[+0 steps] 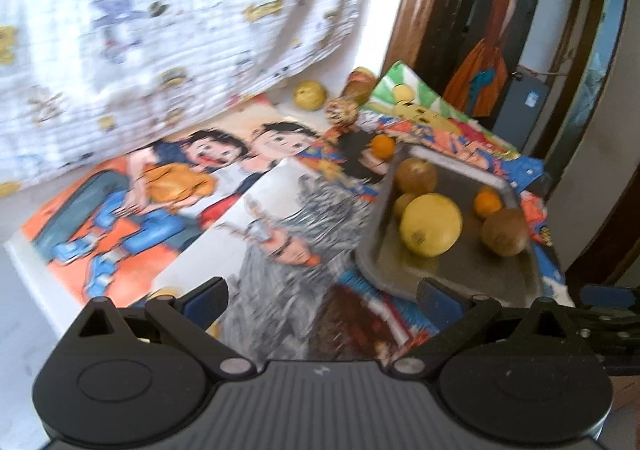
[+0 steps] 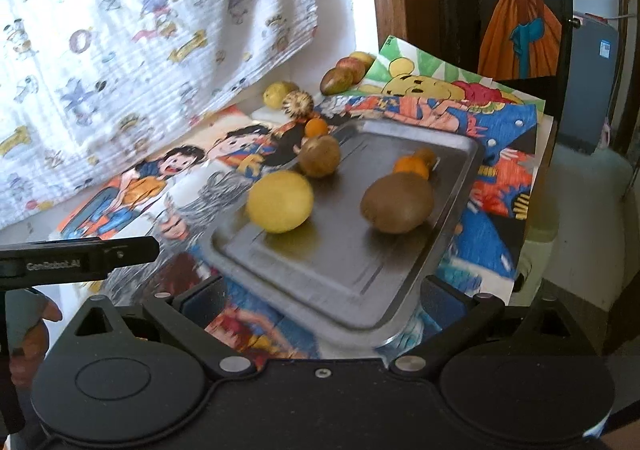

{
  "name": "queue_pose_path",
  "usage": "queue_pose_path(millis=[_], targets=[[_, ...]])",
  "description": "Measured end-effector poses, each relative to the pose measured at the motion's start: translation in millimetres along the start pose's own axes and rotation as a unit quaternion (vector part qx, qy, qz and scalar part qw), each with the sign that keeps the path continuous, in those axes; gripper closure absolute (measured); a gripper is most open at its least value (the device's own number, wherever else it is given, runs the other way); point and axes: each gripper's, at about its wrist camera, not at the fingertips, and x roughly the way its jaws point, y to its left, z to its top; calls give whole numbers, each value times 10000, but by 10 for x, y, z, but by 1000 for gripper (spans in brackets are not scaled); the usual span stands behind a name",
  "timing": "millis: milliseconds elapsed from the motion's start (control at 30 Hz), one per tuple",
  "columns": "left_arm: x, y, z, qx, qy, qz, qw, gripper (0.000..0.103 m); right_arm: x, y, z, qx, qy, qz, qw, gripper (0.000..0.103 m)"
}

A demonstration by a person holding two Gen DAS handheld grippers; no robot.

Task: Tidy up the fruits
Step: 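Withdraw both open tools from the tray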

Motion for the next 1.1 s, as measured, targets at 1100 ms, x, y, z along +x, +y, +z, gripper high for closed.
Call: queue_pose_path(millis=[1100], targets=[[-442,467,38,-363,-116,1039,9939,0,-177,547,214,-762,20,634,9951,1]])
